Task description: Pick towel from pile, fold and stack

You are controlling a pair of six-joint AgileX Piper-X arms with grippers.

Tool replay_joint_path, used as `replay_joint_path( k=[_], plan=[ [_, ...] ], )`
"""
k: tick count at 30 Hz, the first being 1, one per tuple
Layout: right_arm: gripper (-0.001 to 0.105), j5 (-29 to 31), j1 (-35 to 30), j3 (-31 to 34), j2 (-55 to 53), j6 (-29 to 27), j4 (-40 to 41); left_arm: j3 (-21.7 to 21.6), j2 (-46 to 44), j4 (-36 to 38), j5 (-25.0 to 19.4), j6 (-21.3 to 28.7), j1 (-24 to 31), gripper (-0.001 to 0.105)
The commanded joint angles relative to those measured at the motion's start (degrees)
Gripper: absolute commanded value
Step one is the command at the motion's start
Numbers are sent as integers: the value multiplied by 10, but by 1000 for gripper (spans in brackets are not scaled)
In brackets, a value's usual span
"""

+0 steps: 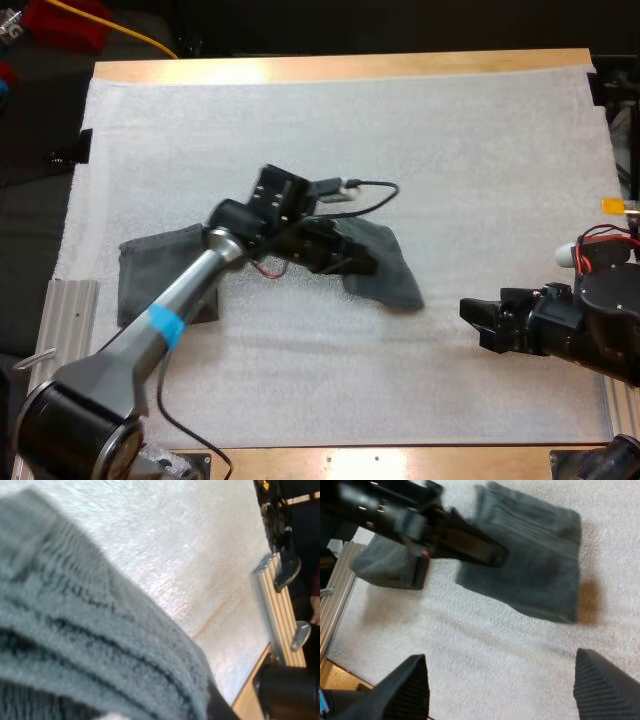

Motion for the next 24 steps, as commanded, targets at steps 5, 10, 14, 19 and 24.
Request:
replay_joint_path(
  k=[5, 10, 14, 19, 24],
  plan=[
    [61, -1, 0, -3, -3, -6, 0, -14, -38, 106, -31, 103, 53, 0],
    [61, -1, 0, -3, -3, -6, 0, -61, -40, 237, -114, 222, 106, 0],
    [61, -1, 0, -3, -3, -6, 0, -99, -40, 311, -197, 287, 143, 0],
    [61, -1, 0, -3, -3, -6, 0, -130, -40, 362, -282, 329, 181, 0],
    [61, -1, 0, -3, -3, -6, 0, -135, -40, 385, -325, 334, 222, 0]
  ],
)
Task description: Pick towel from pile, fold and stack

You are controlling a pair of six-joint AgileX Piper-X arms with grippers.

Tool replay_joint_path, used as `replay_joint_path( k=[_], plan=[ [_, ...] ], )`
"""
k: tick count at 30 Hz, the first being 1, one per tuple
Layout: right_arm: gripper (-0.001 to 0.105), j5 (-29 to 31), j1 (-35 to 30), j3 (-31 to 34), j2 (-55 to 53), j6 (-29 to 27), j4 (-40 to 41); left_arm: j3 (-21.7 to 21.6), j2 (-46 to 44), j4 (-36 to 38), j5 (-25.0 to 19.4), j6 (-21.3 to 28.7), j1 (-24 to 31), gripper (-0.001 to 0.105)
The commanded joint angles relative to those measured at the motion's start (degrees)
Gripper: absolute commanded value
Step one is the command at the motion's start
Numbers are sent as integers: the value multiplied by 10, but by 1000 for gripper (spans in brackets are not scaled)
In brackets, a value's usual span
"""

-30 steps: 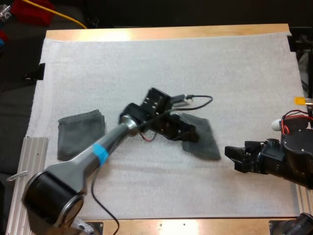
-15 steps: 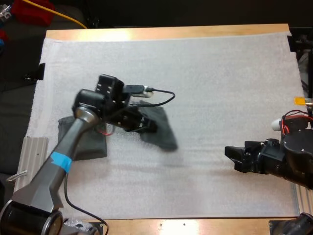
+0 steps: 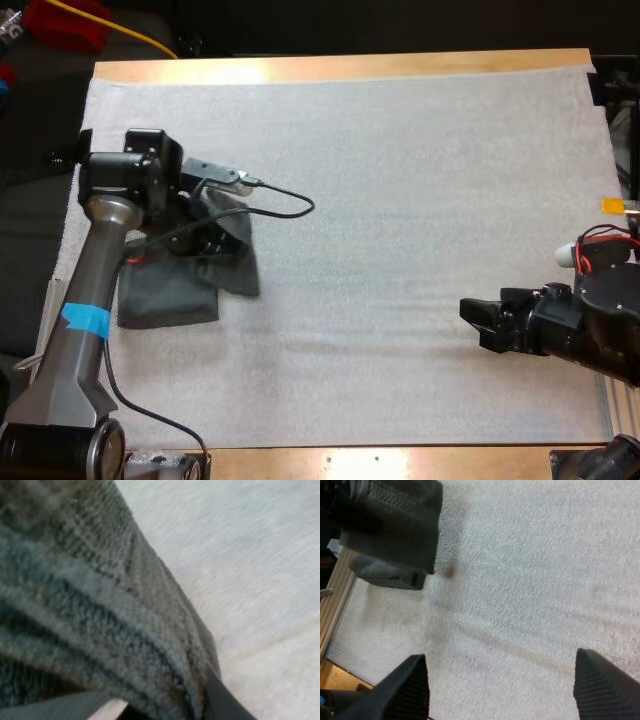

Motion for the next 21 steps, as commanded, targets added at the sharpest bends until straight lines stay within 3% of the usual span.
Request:
replay_joint_path(
  k=[1, 3, 12, 21],
  plan=[
    [61, -1, 0, -3, -3, -6, 0, -3, -6, 9, -14, 4, 4, 0],
    [61, -1, 0, -3, -3, -6, 0, -3, -6, 11, -43, 0, 20, 0],
    [61, -1, 0, -3, -3, -6, 0, -3, -6, 27, -100, -11, 58, 0],
    [61, -1, 0, -3, -3, -6, 0, 6, -1, 25, -111, -13, 78, 0]
  ],
)
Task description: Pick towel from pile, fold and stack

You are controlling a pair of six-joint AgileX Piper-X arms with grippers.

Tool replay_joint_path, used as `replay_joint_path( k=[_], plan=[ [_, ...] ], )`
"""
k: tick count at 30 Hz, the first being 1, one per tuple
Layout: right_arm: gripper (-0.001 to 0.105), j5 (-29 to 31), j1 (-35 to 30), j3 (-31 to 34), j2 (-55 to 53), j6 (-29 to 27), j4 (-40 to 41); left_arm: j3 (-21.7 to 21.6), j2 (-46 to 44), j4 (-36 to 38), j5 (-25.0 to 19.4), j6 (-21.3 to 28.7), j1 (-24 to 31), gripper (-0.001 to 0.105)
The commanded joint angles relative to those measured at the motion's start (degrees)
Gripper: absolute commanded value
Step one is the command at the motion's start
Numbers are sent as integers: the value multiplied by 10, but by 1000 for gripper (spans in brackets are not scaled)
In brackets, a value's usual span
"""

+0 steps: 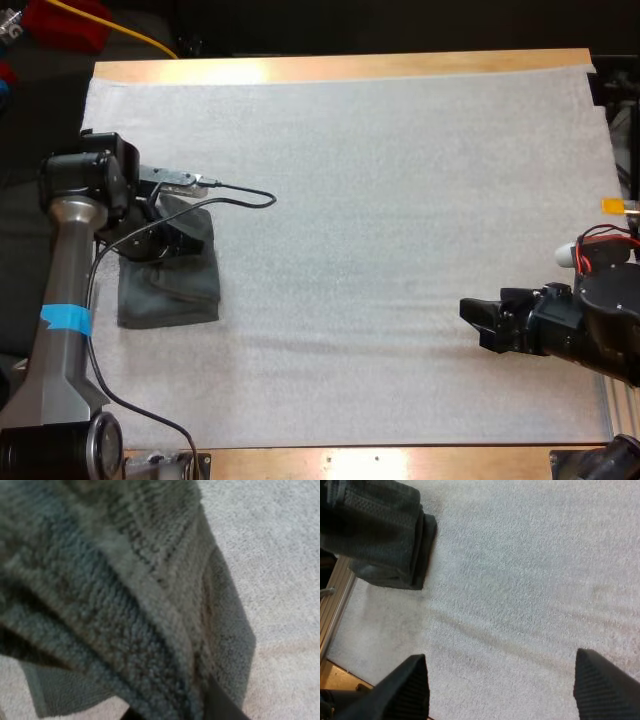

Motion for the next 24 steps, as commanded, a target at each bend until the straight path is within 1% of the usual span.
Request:
replay_joint_path(
  k=[1, 4, 6, 9, 11, 12, 13, 14, 15, 16, 18, 19, 20, 21, 24],
  plan=[
    [61, -1, 0, -3, -3, -6, 0, 2, 1, 6, -10, -2, 2, 0],
    [61, -1, 0, -3, -3, -6, 0, 15, 6, 2, -30, -15, 9, 0],
    [61, -1, 0, -3, -3, -6, 0, 28, 6, -14, -79, -24, 15, 0],
    [61, -1, 0, -3, -3, -6, 0, 43, 6, -32, -119, -28, 26, 0],
    [61, -1, 0, -3, -3, -6, 0, 47, 6, -45, -121, -28, 32, 0],
    [61, -1, 0, -3, -3, -6, 0, 50, 6, -50, -121, -28, 34, 3],
    [61, -1, 0, -3, -3, -6, 0, 51, 6, -50, -121, -28, 35, 6],
    [61, -1, 0, -3, -3, -6, 0, 50, 6, -52, -121, -28, 35, 13],
    [61, -1, 0, -3, -3, -6, 0, 50, 6, -53, -121, -28, 35, 22],
    [61, -1, 0, -3, -3, -6, 0, 50, 6, -53, -121, -28, 35, 28],
    [61, -1, 0, -3, -3, -6, 0, 50, 6, -53, -121, -32, 35, 56],
    [61, -1, 0, -3, -3, -6, 0, 50, 6, -53, -121, -32, 35, 61],
    [61, -1, 0, -3, -3, -6, 0, 50, 6, -53, -122, -33, 35, 73],
    [61, -1, 0, -3, -3, -6, 0, 50, 6, -53, -126, -36, 35, 74],
    [61, -1, 0, -3, -3, -6, 0, 50, 6, -53, -147, -44, 35, 63]
  ],
)
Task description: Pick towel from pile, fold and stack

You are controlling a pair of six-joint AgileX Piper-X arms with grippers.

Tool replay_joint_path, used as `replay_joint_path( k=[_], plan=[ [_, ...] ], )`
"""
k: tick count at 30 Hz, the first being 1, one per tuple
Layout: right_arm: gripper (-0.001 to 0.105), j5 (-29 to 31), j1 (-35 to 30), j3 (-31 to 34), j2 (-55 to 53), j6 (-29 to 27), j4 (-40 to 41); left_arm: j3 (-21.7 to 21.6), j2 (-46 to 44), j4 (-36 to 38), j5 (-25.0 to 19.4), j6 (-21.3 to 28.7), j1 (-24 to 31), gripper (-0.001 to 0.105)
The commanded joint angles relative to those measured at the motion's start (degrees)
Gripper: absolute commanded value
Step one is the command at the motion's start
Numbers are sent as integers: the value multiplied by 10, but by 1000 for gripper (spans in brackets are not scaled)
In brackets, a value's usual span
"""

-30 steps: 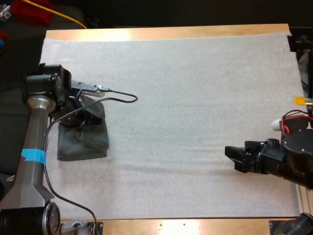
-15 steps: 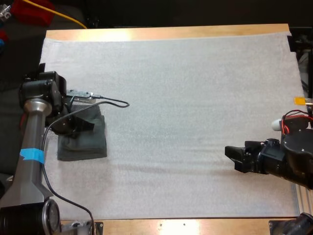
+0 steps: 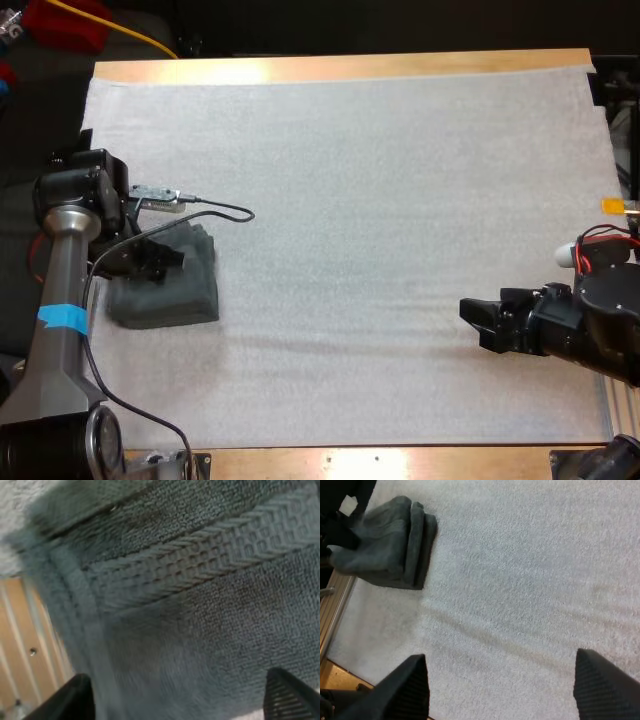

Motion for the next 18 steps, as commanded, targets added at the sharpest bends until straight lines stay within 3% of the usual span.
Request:
replay_joint_path(
  k=[1, 7, 13, 18],
  plan=[
    [61, -1, 0, -3, -3, -6, 0, 0, 2, -2, -14, -11, 0, 62],
    [61, -1, 0, -3, -3, -6, 0, 0, 2, 13, 48, -28, -8, 61],
    [61, -1, 0, -3, -3, -6, -3, 10, 2, 1, 55, -48, -12, 61],
    [61, -1, 0, -3, -3, -6, -3, 73, 2, -46, 61, -53, -12, 61]
  ],
)
